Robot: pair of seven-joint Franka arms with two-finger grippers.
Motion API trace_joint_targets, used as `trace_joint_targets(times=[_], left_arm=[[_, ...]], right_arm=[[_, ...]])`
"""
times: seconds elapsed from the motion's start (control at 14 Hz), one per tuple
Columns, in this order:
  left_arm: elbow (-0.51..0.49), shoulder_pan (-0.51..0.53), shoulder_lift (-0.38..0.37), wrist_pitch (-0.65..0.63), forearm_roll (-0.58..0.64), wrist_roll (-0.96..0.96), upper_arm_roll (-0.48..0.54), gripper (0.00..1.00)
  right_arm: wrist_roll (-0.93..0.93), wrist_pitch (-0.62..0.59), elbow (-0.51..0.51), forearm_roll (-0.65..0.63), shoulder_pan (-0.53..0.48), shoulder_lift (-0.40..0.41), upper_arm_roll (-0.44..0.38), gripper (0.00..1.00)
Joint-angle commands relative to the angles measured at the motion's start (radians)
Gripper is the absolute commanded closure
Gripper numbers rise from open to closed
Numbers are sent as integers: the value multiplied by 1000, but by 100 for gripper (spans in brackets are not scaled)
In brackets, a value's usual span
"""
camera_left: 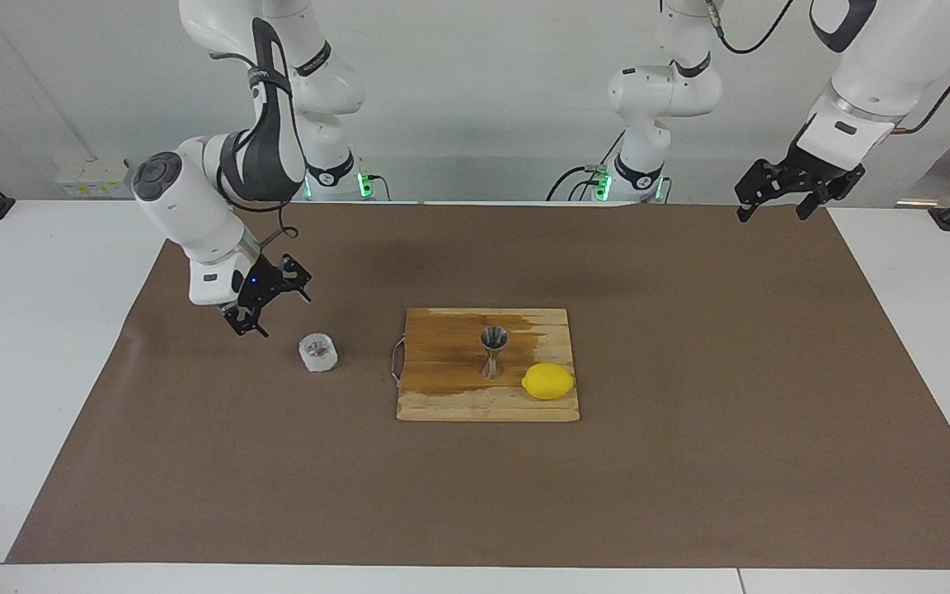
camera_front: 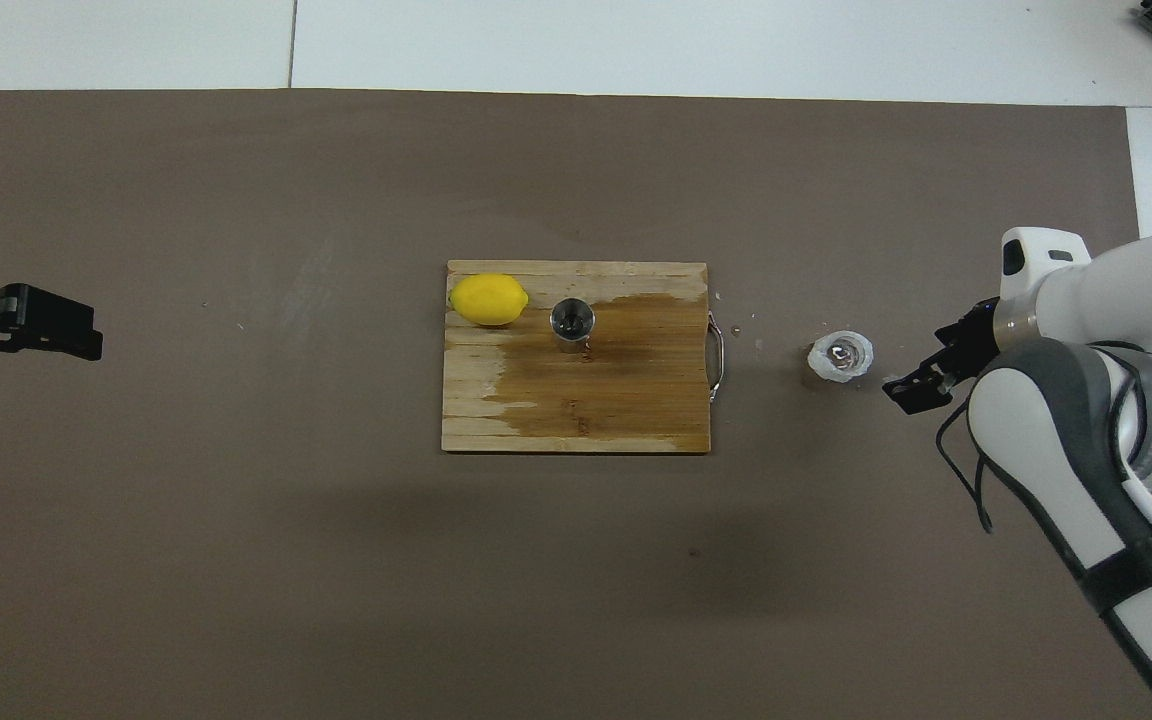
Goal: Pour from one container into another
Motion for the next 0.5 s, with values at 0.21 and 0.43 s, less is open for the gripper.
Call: trace_joint_targets(times=[0.21, 0.43], left_arm=[[-7, 6, -4, 1, 5, 12, -2, 0], [-7, 6, -4, 1, 5, 12, -2, 0]], right_arm=[[545, -340, 226, -205, 66, -8, 9, 0], [609, -503, 402, -167, 52, -5, 8, 0]])
